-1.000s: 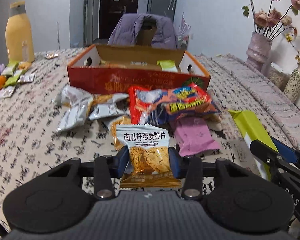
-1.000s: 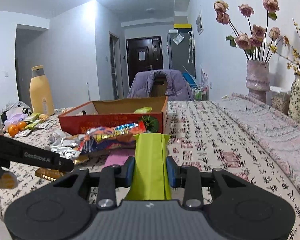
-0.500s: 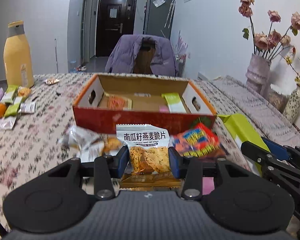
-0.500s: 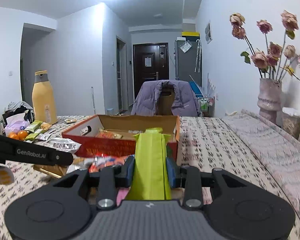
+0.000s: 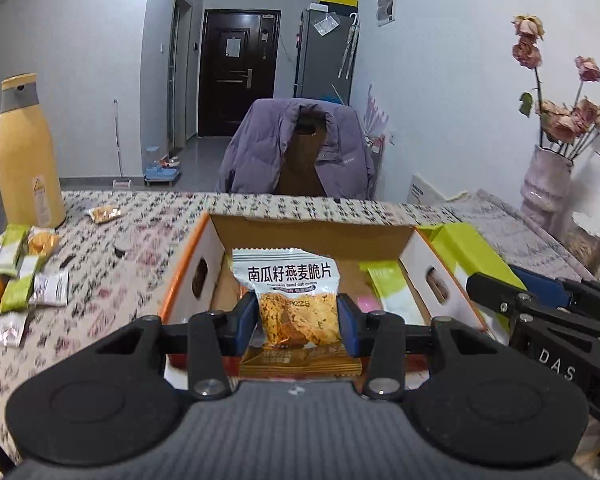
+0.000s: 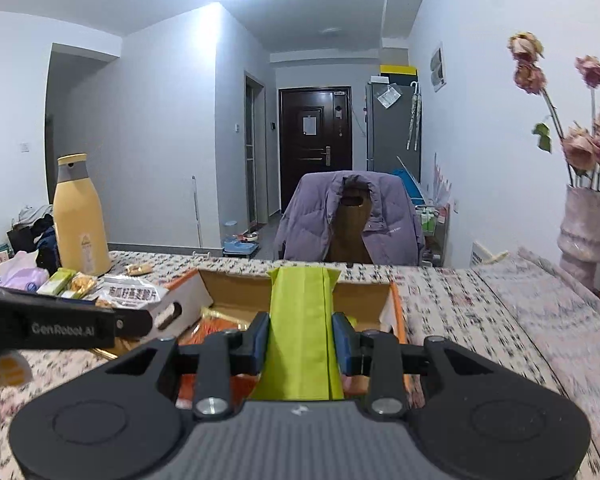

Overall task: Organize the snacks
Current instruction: 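Carry both packets into the orange box and open both grippers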

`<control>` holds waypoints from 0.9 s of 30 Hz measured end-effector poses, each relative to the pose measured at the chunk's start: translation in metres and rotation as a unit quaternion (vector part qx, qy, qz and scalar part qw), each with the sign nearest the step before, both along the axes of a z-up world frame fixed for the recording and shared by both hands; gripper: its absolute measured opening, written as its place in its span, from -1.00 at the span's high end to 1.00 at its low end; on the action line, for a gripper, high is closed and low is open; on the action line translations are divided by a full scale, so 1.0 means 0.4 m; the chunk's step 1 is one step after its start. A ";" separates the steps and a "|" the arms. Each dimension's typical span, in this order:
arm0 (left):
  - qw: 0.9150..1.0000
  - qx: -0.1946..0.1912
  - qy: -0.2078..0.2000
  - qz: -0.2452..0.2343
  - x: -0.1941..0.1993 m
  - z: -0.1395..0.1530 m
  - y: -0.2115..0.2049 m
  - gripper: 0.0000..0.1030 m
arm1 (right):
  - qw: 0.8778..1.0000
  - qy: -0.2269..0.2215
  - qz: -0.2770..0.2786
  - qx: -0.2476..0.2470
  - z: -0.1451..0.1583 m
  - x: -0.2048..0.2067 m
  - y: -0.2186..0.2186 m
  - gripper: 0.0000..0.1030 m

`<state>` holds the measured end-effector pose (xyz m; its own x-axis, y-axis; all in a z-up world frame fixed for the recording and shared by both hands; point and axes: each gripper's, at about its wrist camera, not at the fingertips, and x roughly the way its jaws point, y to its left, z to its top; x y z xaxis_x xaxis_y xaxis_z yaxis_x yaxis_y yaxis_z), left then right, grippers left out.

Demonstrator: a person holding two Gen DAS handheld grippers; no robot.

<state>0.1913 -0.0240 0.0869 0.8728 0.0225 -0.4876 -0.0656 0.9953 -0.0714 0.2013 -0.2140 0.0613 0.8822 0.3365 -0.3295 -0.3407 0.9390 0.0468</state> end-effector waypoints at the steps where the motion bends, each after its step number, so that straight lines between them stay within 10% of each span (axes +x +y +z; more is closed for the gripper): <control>1: 1.000 0.002 -0.002 0.000 0.015 0.000 0.006 0.16 | 1.000 0.000 0.000 -0.003 0.005 0.018 0.012 0.37; 27: 0.998 -0.020 0.035 0.046 0.279 -0.140 0.114 0.15 | 0.996 0.089 -0.019 -0.009 -0.118 0.274 0.115 0.36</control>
<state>0.3028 0.0216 0.0310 0.8322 0.0807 -0.5486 -0.1626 0.9814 -0.1022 0.3110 -0.1680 0.0142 0.8216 0.2960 -0.4872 -0.2925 0.9524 0.0853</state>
